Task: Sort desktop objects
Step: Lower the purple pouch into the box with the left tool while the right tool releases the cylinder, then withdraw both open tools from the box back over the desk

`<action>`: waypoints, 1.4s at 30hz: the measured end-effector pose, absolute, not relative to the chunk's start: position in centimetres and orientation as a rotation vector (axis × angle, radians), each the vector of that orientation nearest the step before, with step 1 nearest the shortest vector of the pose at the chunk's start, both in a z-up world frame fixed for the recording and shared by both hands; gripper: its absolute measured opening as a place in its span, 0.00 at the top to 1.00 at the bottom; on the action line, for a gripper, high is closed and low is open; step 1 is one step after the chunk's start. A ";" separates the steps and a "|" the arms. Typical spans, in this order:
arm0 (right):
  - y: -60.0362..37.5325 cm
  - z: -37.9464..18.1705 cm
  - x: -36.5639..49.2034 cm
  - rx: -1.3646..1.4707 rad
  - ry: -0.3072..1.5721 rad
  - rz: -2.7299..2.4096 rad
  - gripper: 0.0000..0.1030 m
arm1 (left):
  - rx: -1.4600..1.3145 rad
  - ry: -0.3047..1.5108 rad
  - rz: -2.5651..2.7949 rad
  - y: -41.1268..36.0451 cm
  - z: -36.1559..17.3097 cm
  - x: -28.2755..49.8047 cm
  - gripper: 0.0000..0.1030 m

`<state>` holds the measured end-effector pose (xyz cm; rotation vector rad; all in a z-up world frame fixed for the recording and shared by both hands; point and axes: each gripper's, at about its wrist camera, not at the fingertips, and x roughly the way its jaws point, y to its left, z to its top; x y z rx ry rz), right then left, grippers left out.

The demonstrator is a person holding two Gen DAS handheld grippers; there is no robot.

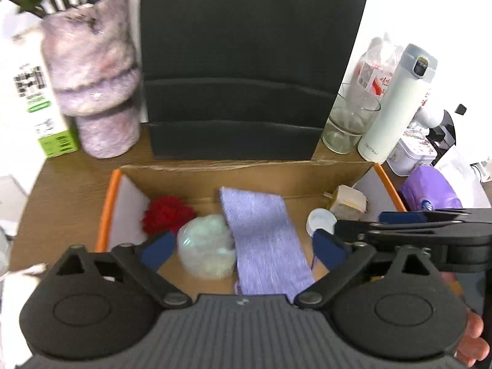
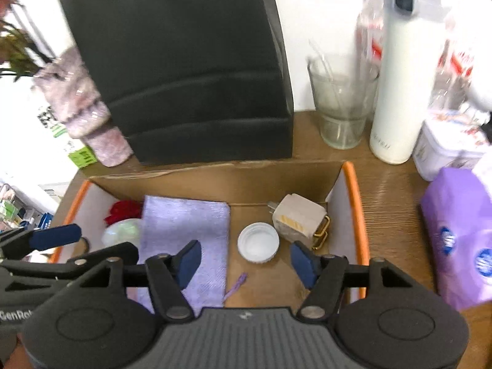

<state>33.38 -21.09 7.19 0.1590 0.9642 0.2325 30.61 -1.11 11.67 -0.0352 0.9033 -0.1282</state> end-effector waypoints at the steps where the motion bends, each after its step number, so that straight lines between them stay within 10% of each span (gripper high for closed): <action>1: -21.3 8.2 32.7 0.154 0.954 0.234 0.36 | -0.030 0.909 -0.118 -1.0 12.5 29.7 0.02; 15: -21.0 15.7 17.1 0.094 0.771 0.294 0.18 | -0.130 0.807 -0.134 0.1 15.6 14.7 0.00; 42: -23.9 0.4 -11.2 0.113 0.532 0.251 0.14 | -0.012 0.510 0.003 -1.3 0.9 -10.6 0.00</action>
